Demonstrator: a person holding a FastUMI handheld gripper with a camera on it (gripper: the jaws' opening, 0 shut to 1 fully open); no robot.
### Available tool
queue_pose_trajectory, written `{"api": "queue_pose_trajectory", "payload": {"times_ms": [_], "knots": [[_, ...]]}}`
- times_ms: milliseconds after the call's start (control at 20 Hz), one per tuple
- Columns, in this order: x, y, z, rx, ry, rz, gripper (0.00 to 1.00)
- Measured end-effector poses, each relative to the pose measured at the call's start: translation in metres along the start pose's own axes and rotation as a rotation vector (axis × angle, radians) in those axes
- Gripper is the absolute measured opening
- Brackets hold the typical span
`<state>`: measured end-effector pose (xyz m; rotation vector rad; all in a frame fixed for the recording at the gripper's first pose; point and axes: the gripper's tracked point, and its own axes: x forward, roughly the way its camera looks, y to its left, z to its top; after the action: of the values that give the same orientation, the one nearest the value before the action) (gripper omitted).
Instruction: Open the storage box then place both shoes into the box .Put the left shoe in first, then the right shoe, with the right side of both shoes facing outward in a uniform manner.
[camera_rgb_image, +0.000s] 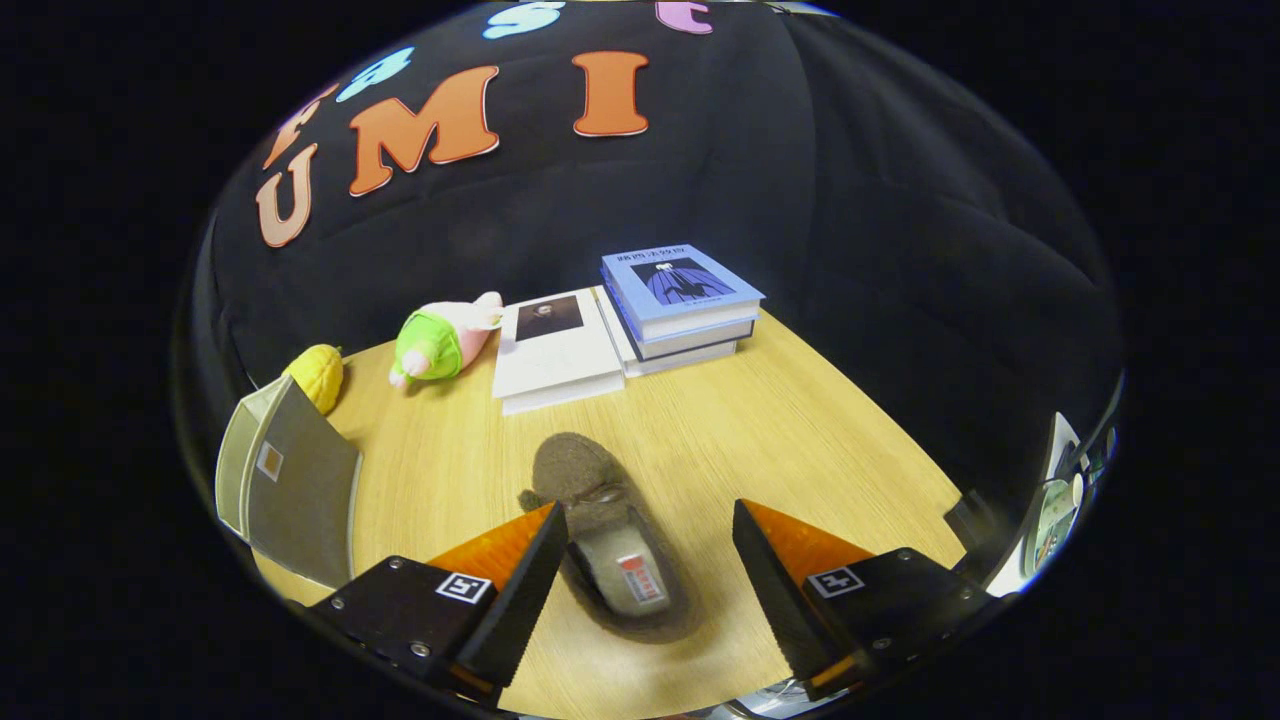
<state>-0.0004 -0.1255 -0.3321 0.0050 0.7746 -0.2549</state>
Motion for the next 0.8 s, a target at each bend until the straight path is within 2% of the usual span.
{"api": "queue_pose_trajectory", "payload": {"times_ms": [300,400,500,650,700,750,800], "knots": [[0.033,-0.012,-0.039,0.003,0.087,0.011,0.99],[0.043,-0.012,-0.048,0.008,0.110,0.015,0.95],[0.049,-0.004,-0.056,0.032,0.134,0.050,0.82],[0.057,-0.003,-0.060,0.031,0.146,0.047,0.41],[0.059,-0.008,-0.057,0.025,0.135,0.027,0.33],[0.059,-0.007,-0.054,0.053,0.134,0.025,0.15],[0.057,-0.002,-0.055,0.082,0.141,0.039,0.06]]}}
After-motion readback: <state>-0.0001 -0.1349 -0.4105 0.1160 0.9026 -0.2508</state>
